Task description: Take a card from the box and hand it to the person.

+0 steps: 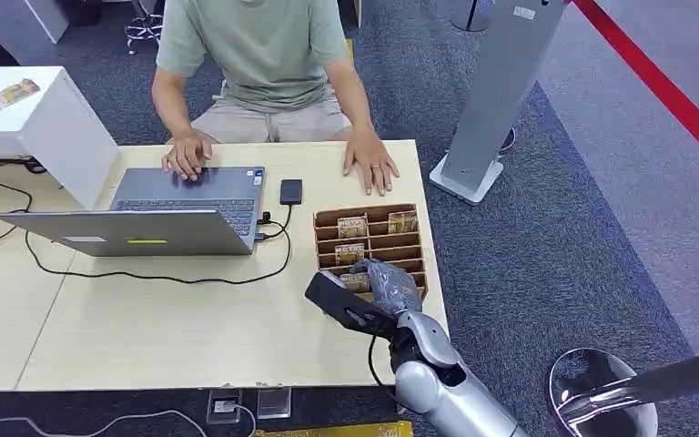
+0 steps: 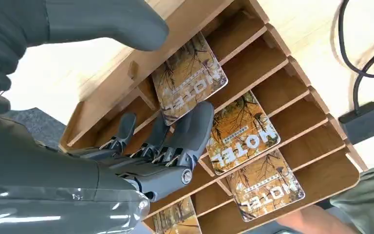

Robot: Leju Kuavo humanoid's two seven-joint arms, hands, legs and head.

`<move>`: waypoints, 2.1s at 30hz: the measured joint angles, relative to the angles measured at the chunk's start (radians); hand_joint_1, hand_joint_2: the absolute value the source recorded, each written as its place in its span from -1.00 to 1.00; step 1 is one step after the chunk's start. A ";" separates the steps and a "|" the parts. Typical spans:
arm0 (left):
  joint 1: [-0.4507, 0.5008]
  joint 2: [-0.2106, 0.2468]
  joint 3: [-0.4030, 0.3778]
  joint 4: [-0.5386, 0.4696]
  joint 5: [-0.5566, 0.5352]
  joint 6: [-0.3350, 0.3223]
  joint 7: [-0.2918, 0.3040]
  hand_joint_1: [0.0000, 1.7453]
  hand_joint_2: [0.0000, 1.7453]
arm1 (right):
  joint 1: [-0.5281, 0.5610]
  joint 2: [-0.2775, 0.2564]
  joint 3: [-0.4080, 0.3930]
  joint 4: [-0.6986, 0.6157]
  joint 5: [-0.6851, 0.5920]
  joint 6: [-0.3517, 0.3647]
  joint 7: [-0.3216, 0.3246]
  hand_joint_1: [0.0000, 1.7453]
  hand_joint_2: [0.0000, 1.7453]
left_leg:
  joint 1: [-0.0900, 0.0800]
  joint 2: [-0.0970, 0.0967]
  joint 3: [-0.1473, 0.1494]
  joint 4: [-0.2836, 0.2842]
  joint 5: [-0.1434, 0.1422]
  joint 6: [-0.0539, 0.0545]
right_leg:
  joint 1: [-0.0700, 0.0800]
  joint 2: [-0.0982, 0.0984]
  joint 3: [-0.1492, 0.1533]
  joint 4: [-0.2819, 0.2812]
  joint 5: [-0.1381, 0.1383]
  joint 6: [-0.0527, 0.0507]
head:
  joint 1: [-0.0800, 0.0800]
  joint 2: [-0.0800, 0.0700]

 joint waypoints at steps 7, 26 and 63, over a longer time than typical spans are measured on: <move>0.000 0.000 0.000 0.000 0.000 0.000 0.002 -1.00 1.00 | 0.000 0.000 0.003 0.000 -0.001 0.000 0.003 -0.32 1.00 | 0.000 0.000 0.000 0.000 0.000 0.000 | 0.000 0.000 0.000 0.000 0.000 0.000 | 0.000 0.000; 0.000 0.000 0.000 0.000 0.000 0.000 0.002 -1.00 1.00 | -0.001 0.000 0.008 0.005 -0.007 -0.001 -0.002 -0.08 1.00 | 0.000 0.000 0.000 0.000 0.000 0.000 | 0.000 0.000 0.000 0.000 0.000 0.000 | 0.000 0.000; 0.000 0.000 0.006 0.000 -0.002 0.009 0.004 -1.00 1.00 | -0.005 0.000 0.008 0.027 0.004 -0.045 -0.058 0.90 1.00 | 0.000 0.000 0.000 0.000 0.000 0.000 | 0.000 0.000 0.000 0.000 0.000 0.000 | 0.000 0.000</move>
